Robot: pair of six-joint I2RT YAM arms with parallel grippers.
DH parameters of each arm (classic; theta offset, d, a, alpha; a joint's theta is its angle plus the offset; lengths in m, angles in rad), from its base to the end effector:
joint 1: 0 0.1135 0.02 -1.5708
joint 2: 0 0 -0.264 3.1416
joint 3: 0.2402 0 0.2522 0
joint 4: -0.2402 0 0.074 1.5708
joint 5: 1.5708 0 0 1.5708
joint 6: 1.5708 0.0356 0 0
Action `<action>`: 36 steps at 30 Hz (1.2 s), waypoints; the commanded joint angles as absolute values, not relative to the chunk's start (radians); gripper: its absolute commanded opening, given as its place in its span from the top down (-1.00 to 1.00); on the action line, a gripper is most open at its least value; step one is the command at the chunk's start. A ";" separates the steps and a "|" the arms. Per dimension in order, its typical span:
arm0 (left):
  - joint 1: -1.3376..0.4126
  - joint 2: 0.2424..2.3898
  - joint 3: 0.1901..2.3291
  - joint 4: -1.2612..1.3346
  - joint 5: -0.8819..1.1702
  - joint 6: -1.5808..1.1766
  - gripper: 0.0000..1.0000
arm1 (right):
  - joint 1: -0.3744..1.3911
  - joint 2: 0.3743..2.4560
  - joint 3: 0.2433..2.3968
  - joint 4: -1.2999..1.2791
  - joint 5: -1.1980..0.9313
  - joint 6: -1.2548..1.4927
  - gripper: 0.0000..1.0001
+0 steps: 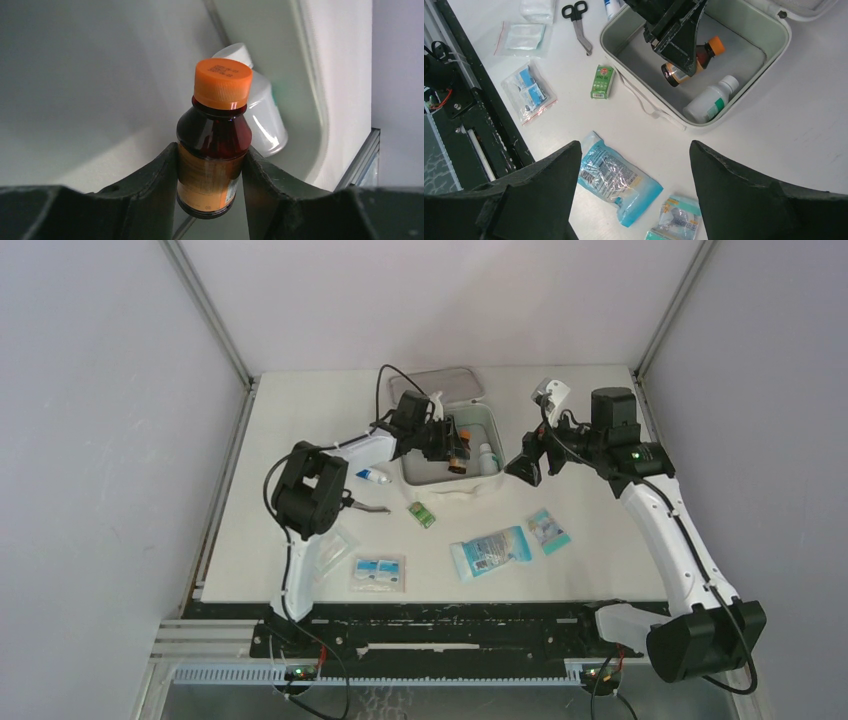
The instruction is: Organize the medicine kit
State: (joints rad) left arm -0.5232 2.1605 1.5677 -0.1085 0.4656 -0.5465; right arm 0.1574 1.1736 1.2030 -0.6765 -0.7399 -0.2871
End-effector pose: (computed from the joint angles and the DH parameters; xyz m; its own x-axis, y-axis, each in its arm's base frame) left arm 0.4116 -0.2558 0.1775 -0.8639 -0.0378 -0.5022 0.3448 0.6824 -0.6445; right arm 0.2342 0.0615 0.3637 -0.3878 -0.2733 -0.8803 -0.7891 0.5919 0.1639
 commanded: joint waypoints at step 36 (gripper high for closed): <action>-0.570 2.215 1.724 -0.190 0.635 -0.784 -0.41 | 0.150 1.216 1.204 -0.660 -0.737 -0.272 -0.57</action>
State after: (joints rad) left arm -0.5602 2.2501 1.6474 -0.2165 0.5644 -0.7856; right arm 0.1566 1.2140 1.2030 -0.6769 -0.7383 -0.2794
